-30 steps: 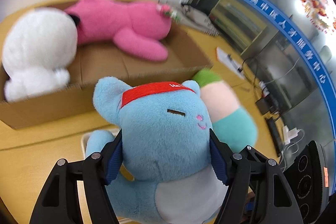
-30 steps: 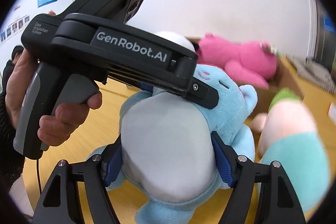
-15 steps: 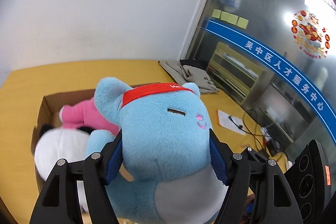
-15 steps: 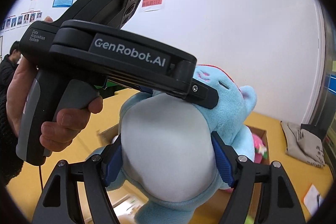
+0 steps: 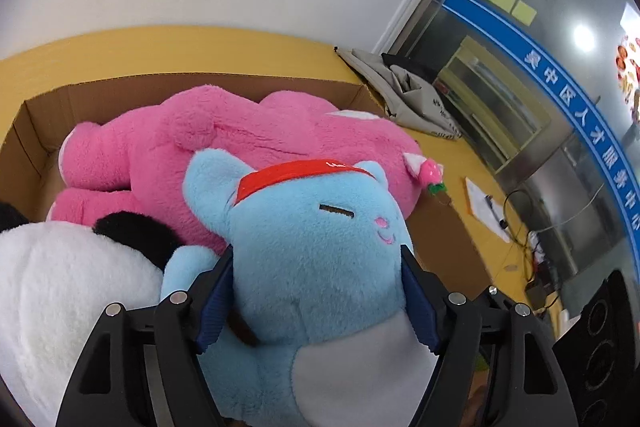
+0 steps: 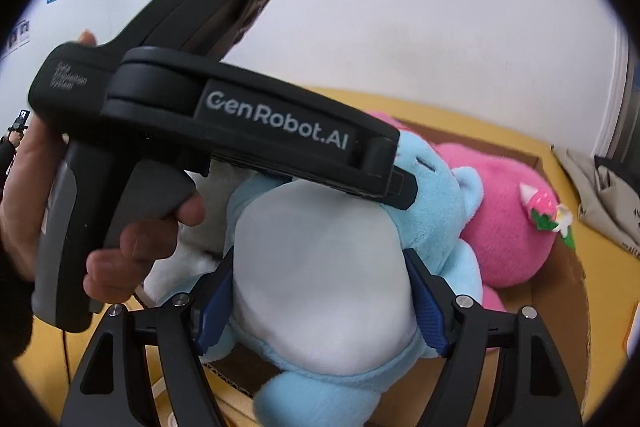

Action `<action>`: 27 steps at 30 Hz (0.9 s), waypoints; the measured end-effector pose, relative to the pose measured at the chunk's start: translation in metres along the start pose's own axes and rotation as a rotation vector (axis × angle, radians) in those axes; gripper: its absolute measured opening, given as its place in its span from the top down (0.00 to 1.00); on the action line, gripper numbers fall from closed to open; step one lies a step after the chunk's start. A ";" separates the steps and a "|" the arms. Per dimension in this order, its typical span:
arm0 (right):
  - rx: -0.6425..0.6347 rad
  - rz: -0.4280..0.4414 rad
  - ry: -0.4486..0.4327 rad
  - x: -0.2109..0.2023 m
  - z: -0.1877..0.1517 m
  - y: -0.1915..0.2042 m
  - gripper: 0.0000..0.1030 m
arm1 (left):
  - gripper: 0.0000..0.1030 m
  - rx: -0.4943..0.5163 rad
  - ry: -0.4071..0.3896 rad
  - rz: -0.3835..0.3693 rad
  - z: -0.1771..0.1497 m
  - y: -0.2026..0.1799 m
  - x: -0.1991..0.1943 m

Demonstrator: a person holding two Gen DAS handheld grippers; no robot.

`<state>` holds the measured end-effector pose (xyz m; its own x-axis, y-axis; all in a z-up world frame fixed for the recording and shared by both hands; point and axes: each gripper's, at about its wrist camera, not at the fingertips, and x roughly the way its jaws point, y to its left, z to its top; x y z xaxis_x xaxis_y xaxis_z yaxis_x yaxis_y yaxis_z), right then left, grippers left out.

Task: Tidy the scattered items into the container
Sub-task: 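Lower the light-blue bear onto the pink bear and open both grippers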

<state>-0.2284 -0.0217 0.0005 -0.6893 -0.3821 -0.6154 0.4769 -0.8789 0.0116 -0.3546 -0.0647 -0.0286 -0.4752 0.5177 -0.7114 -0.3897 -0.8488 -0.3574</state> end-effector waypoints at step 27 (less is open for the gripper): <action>0.265 -0.174 -0.058 -0.131 -0.015 -0.003 0.01 | 0.00 0.058 -0.298 0.383 -0.099 -0.092 -0.182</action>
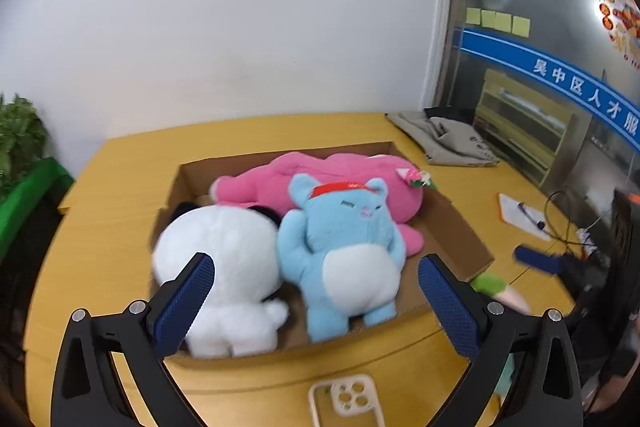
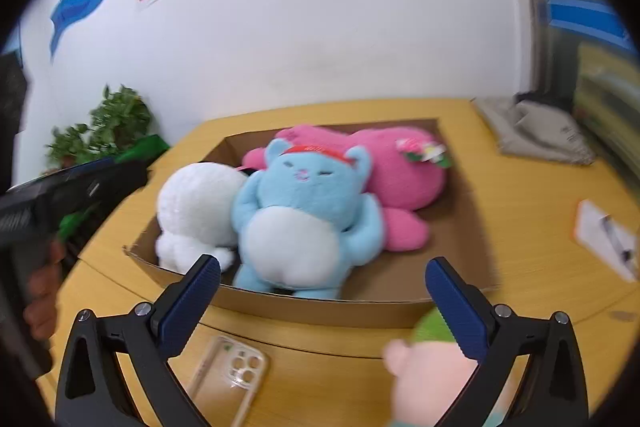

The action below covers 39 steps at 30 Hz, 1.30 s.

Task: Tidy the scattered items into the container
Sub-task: 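Lower the light-blue bear onto the pink bear and open both grippers, then move both grippers toward the pink-and-teal pig plush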

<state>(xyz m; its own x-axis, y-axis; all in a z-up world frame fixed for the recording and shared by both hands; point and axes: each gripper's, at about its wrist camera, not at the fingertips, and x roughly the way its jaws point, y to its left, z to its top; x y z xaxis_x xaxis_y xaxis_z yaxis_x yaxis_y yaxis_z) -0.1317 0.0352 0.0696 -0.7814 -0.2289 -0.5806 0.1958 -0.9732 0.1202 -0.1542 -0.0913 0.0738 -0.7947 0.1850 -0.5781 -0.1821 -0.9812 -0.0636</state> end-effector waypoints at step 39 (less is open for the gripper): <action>-0.075 -0.094 -0.013 -0.023 -0.007 -0.035 0.01 | 0.00 -0.066 0.022 -0.040 -0.049 -0.044 -0.046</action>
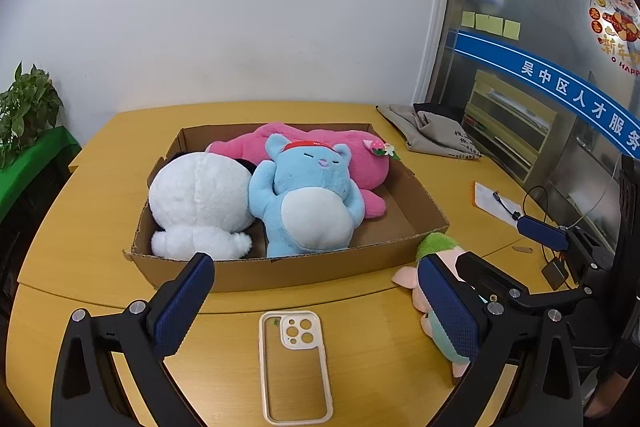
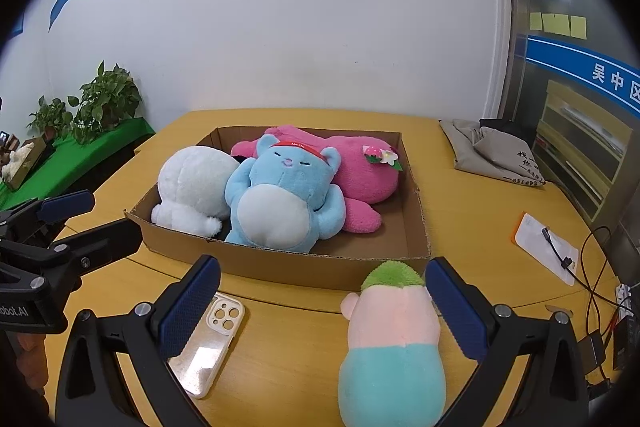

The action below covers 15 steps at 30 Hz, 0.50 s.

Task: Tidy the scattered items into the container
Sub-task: 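Move both grippers toward the pink-and-teal pig plush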

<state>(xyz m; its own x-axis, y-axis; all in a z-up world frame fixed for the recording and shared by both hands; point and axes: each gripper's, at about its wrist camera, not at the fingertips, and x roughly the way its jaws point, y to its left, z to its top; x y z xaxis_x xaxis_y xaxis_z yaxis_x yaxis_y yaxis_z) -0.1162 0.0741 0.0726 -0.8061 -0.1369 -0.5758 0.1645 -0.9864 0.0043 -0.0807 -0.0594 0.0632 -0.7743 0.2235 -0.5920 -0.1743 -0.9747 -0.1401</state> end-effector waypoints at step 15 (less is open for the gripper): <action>0.017 0.008 0.007 -0.002 -0.006 -0.012 0.01 | 0.00 0.004 0.021 -0.021 0.000 -0.011 0.011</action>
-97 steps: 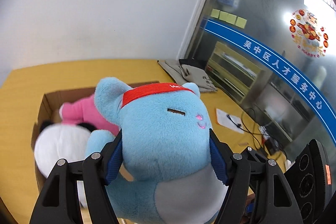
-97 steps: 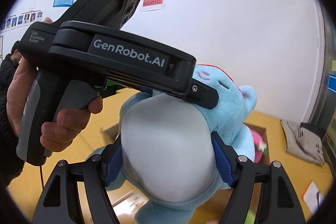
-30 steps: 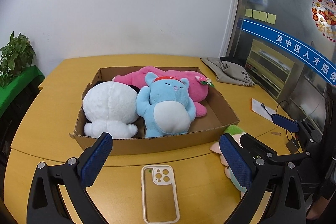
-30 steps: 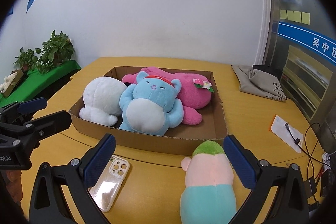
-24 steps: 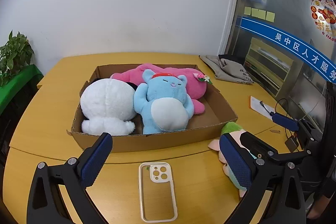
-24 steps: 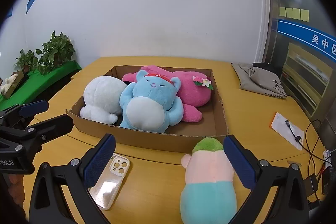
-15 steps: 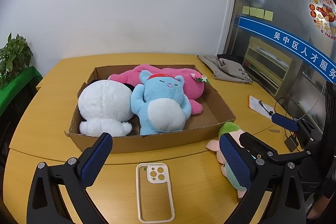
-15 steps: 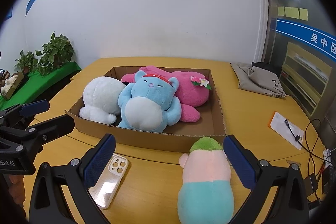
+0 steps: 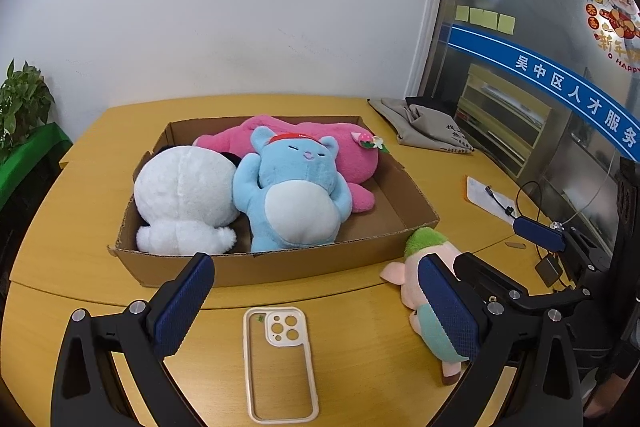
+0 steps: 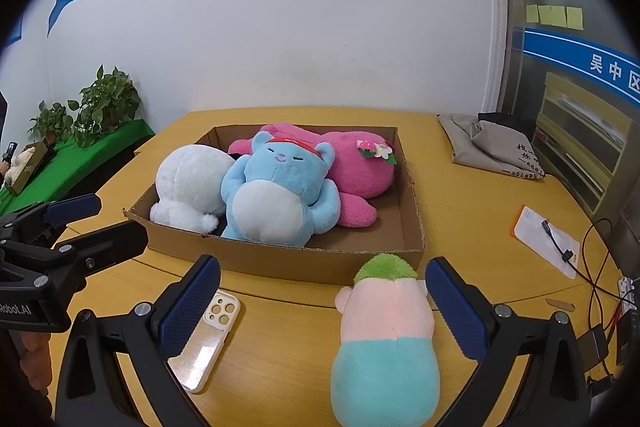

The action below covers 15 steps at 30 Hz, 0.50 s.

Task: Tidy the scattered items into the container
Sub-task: 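Move both grippers toward the pink-and-teal pig plush, then close both grippers on the pig plush's body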

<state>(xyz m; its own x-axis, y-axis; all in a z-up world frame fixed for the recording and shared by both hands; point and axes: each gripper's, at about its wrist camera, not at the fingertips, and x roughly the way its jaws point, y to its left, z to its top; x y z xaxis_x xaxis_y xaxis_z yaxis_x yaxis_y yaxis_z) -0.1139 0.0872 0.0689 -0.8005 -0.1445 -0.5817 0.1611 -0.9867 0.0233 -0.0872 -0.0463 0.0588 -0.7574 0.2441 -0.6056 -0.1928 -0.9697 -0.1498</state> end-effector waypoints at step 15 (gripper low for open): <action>0.040 -0.032 0.044 0.000 -0.039 -0.051 0.01 | 0.00 -0.005 0.086 -0.098 -0.006 -0.031 0.039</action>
<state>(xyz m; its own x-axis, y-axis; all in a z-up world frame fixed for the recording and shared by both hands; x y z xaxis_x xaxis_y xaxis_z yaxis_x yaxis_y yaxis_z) -0.0989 0.1400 0.0360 -0.7785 -0.1100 -0.6179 0.1116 -0.9931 0.0363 -0.1074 -0.0068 0.0349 -0.6785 0.3368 -0.6528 -0.2597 -0.9413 -0.2157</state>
